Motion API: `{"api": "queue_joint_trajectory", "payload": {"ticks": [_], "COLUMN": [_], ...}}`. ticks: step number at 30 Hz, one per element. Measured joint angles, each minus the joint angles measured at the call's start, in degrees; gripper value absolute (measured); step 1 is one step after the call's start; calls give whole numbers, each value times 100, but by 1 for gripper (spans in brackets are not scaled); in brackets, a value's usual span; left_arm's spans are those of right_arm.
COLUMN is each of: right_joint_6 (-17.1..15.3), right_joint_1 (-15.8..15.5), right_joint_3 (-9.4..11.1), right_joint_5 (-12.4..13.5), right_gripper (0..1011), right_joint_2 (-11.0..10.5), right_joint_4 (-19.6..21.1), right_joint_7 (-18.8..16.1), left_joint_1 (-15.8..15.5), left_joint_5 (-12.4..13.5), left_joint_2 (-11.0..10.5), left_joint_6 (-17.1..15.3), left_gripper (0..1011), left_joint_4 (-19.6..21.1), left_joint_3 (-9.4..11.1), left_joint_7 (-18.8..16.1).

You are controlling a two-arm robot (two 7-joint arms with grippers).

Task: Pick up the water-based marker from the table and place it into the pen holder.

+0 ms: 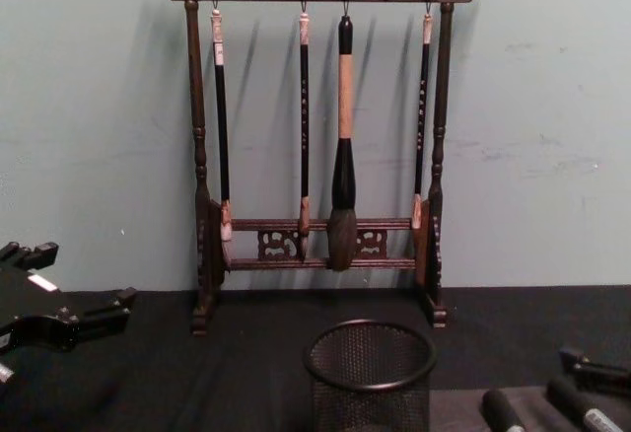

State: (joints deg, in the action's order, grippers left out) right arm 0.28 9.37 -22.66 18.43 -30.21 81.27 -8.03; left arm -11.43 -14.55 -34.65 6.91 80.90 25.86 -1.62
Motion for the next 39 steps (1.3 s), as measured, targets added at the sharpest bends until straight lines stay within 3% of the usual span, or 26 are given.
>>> {"api": "queue_joint_trajectory", "payload": {"ticks": [17,39], "right_joint_6": [-92,-438], "right_joint_1": [-10,-61], "right_joint_3": [-42,265], "right_joint_5": [-203,-202], "right_gripper": [1002,1002], "right_joint_2": [207,431], "right_joint_4": [-248,-430], "right_joint_7": [-356,-634], "left_joint_1": [0,0], "left_joint_5": [0,0], "left_joint_2": [0,0], "left_joint_6": [0,0], "left_gripper": [1009,1009], "left_joint_4": [0,0], "left_joint_3": [0,0], "left_joint_7": [0,0]}}
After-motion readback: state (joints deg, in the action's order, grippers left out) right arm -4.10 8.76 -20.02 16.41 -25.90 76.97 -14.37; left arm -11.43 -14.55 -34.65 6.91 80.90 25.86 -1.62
